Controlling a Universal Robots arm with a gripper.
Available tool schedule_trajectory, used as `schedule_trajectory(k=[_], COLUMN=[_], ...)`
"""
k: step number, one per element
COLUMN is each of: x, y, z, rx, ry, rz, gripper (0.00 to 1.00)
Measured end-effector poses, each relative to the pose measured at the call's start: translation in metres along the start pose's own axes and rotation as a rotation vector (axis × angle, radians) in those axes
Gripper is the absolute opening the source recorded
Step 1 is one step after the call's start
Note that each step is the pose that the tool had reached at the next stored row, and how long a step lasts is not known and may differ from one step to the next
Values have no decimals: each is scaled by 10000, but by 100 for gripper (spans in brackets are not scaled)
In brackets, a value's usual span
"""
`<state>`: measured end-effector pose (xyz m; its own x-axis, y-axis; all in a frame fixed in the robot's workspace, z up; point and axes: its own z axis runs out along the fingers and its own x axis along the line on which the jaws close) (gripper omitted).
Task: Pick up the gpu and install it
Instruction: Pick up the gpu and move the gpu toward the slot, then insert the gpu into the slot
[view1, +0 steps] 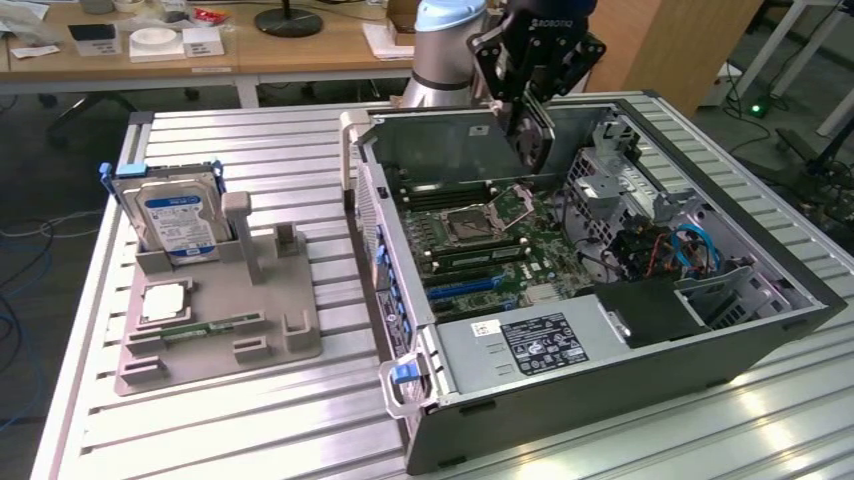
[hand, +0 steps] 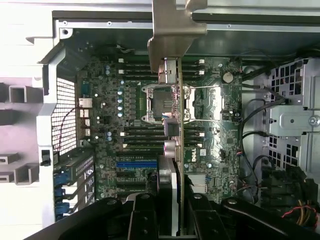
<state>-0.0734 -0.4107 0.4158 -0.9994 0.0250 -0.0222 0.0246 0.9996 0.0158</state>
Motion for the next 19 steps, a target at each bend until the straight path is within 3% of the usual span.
schedule_trajectory(k=[9, 19], x=[-129, -134], y=[3, 3], z=[2, 3], rx=[1, 0], ry=[0, 0], rz=[0, -1], gripper=[28, 28])
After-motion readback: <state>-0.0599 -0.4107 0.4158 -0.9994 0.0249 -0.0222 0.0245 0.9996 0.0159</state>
